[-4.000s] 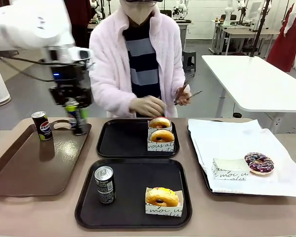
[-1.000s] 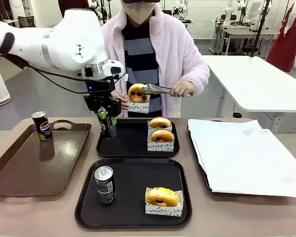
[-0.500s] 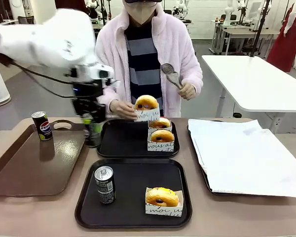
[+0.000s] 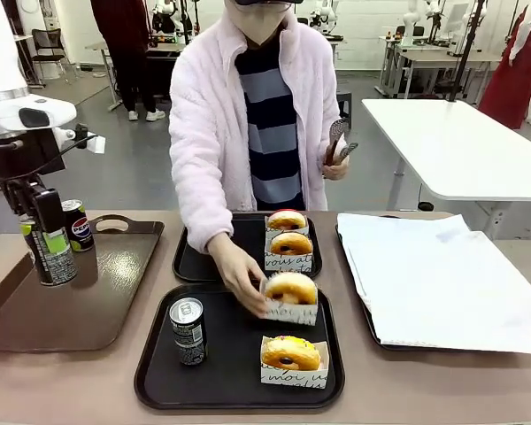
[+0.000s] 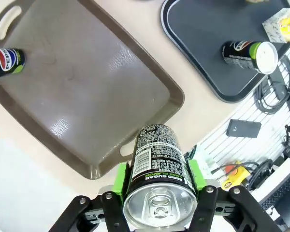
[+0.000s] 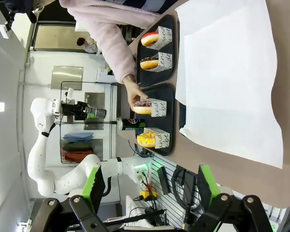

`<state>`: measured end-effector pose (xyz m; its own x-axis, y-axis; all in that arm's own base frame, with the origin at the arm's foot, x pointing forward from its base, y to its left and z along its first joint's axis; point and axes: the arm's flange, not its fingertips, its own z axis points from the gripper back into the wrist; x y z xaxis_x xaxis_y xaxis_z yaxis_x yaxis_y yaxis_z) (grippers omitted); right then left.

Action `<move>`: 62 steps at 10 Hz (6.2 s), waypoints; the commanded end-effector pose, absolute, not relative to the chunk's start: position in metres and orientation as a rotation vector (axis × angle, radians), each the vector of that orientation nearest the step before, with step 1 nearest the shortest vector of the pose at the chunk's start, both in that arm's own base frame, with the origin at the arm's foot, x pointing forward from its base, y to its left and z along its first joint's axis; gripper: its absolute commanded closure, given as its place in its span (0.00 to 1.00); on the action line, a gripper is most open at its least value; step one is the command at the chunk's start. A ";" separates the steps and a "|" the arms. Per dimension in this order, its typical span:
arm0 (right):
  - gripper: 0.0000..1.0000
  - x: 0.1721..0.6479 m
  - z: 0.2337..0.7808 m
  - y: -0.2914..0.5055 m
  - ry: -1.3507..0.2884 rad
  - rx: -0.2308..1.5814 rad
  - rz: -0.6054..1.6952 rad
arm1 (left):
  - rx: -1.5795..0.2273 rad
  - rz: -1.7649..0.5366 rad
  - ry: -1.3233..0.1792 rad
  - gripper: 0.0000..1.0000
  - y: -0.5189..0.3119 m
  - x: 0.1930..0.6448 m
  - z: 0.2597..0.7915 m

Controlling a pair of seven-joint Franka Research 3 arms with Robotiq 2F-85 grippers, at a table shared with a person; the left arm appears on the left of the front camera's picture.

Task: Set up donuts and drinks on trays.
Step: Pick up one Pepsi coke from the Handle tray and place it on the Flat Tray without a Pepsi coke.

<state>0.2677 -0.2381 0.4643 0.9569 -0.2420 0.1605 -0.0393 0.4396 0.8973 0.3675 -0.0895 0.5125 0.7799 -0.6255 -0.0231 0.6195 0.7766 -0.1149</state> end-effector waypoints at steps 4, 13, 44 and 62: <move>0.00 0.268 0.465 -0.239 -0.304 1.129 -0.113 | -0.103 -0.674 0.061 0.42 -0.089 0.368 0.512; 0.00 0.268 0.465 -0.239 -0.304 1.129 -0.113 | 0.081 -0.373 -0.123 0.42 -0.214 0.496 0.488; 0.00 0.268 0.465 -0.239 -0.304 1.129 -0.113 | -0.114 -0.832 -0.060 0.00 -0.228 0.422 0.488; 0.00 0.268 0.465 -0.239 -0.304 1.129 -0.113 | -0.042 -0.168 -0.170 0.00 0.025 0.378 0.476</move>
<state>0.2677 -0.2385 0.4642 0.9570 -0.2423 0.1593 -0.0381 0.4396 0.8974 0.3772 0.0282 0.4744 0.9751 -0.1460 0.1669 0.1534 0.9876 -0.0324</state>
